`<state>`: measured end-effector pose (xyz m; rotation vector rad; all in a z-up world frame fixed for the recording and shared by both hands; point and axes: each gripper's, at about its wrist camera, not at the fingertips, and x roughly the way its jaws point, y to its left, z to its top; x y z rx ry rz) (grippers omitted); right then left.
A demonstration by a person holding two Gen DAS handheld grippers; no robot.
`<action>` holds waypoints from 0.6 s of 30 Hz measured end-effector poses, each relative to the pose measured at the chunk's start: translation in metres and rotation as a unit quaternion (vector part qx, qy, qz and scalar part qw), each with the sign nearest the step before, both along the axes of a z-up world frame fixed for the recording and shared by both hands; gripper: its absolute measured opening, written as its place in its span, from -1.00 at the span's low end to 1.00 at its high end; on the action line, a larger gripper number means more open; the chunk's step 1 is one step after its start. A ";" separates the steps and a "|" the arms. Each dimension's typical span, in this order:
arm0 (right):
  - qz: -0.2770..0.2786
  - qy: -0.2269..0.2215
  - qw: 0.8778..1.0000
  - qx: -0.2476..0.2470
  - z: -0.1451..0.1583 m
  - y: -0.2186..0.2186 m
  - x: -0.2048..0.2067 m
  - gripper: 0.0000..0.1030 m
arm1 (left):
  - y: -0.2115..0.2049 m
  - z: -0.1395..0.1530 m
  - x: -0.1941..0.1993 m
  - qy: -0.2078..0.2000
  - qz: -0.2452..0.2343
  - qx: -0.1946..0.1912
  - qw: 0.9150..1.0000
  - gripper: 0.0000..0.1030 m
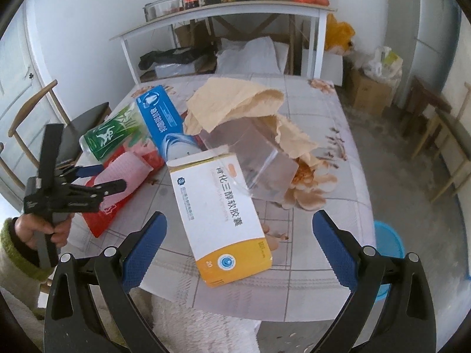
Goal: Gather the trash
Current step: 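Grasp the pink sponge with the left tool while the right tool grasps the medicine box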
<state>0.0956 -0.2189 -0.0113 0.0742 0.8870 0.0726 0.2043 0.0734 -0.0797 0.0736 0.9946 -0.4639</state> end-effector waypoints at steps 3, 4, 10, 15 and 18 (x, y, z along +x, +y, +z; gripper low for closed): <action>0.012 0.005 1.000 0.017 -0.003 0.001 0.003 0.85 | 0.001 -0.005 0.005 0.011 0.001 -0.003 1.000 0.89; 0.020 0.005 0.999 0.024 -0.005 0.002 0.005 0.85 | 0.002 -0.006 0.006 0.013 0.001 -0.004 1.000 0.89; 0.055 0.023 0.998 0.010 -0.023 0.011 0.018 0.85 | 0.000 -0.010 0.005 0.023 0.002 -0.007 1.000 0.86; 0.067 0.040 0.997 0.018 -0.038 0.010 0.032 0.85 | 0.000 -0.011 0.005 0.022 0.005 -0.007 1.000 0.78; 0.071 0.044 0.996 0.019 -0.044 0.010 0.037 0.85 | 0.000 -0.011 0.003 0.021 0.006 -0.008 1.000 0.71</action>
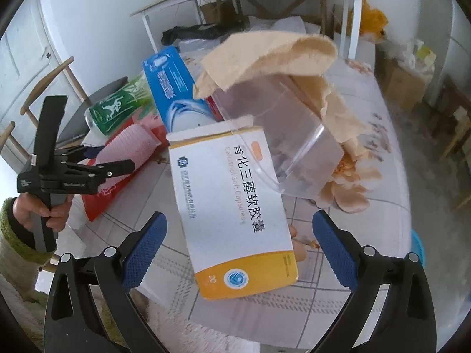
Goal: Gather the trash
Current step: 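Grasp the pink sponge with the left tool while the right tool grasps the medicine box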
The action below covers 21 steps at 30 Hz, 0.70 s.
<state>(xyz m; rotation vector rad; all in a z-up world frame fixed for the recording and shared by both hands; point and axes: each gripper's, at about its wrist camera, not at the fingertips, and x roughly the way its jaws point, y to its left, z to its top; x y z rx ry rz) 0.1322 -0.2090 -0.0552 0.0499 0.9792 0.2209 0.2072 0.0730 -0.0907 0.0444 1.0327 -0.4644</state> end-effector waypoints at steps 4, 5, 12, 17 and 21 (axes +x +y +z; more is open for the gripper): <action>-0.004 0.006 1.000 0.001 -0.005 -0.002 0.005 0.84 | 0.003 0.001 -0.003 -0.001 -0.002 -0.003 1.000 0.67; -0.004 0.007 1.000 0.003 -0.005 -0.002 0.005 0.78 | 0.003 0.001 -0.004 -0.002 0.000 -0.003 1.000 0.67; -0.004 0.008 1.000 0.010 -0.003 -0.003 0.001 0.39 | 0.010 0.004 -0.010 0.001 0.013 -0.012 1.000 0.63; -0.003 0.003 1.000 0.006 -0.001 -0.004 -0.005 0.38 | 0.015 0.012 -0.019 -0.002 0.022 -0.021 1.000 0.62; -0.003 0.009 1.000 0.009 0.001 -0.004 -0.012 0.38 | 0.019 0.021 -0.033 -0.006 0.027 -0.027 0.999 0.62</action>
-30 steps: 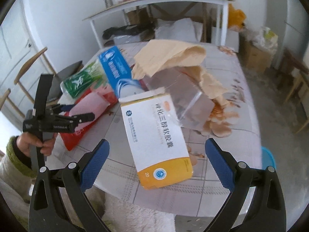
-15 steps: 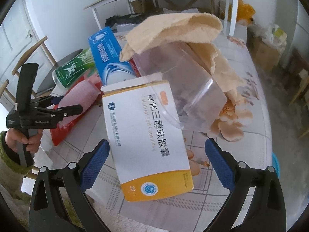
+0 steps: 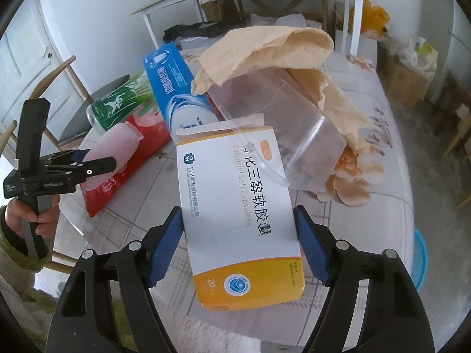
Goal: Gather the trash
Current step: 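Grasp the pink sponge with the left tool while the right tool grasps the medicine box, then lift the pink sponge and the medicine box off the table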
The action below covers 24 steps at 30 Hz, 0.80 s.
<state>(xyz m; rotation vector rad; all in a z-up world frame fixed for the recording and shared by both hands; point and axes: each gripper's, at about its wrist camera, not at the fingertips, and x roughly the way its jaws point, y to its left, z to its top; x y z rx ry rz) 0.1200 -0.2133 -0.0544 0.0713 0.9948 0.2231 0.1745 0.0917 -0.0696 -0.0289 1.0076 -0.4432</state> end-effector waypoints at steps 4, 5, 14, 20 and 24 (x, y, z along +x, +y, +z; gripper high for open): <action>-0.001 0.011 1.000 0.004 0.000 -0.002 -0.009 0.38 | 0.001 0.005 -0.014 0.007 0.002 -0.006 1.000 0.62; -0.001 0.013 1.000 0.003 -0.001 -0.001 -0.012 0.38 | 0.000 0.005 -0.018 0.010 0.004 -0.006 1.000 0.62; -0.010 0.034 0.999 -0.028 -0.012 0.003 -0.029 0.38 | -0.021 -0.014 -0.039 0.008 0.003 0.065 0.998 0.65; -0.016 0.041 0.998 -0.041 -0.023 0.005 -0.026 0.54 | -0.034 -0.020 -0.042 -0.004 0.000 0.114 0.993 0.72; -0.001 0.038 0.998 -0.057 -0.024 0.012 -0.025 0.67 | -0.040 -0.022 -0.044 -0.010 0.000 0.134 0.991 0.72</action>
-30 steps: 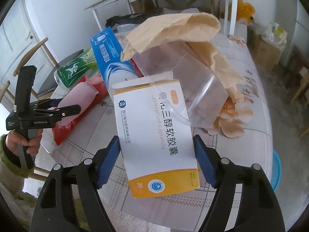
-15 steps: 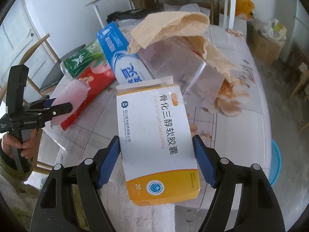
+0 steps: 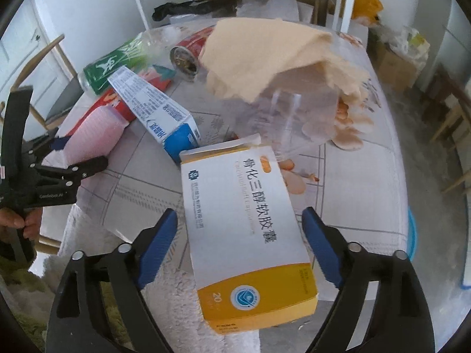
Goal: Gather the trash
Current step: 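Lift the pink sponge and the medicine box off the table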
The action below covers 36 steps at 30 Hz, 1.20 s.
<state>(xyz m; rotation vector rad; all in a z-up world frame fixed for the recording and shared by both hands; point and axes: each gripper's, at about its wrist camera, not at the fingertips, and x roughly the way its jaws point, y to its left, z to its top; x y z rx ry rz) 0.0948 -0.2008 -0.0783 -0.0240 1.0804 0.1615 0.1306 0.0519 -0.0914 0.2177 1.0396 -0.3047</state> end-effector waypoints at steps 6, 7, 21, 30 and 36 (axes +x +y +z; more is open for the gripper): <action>0.017 0.002 0.999 -0.037 -0.007 0.009 0.000 0.70 | -0.002 0.000 0.000 -0.001 0.000 0.004 1.000 0.72; 0.018 0.001 0.999 -0.041 -0.007 0.010 -0.001 0.70 | -0.002 0.000 0.000 -0.001 -0.001 0.004 1.000 0.72; -0.006 0.011 0.999 -0.040 -0.008 0.010 -0.002 0.49 | -0.009 0.000 -0.008 0.000 -0.002 0.009 1.000 0.72; -0.028 0.022 0.999 0.010 -0.009 -0.003 -0.001 0.48 | -0.013 0.001 -0.005 -0.005 0.007 0.019 1.000 0.68; -0.035 0.027 0.999 0.024 -0.009 -0.006 -0.001 0.40 | -0.014 0.003 -0.007 -0.007 0.007 0.022 1.000 0.57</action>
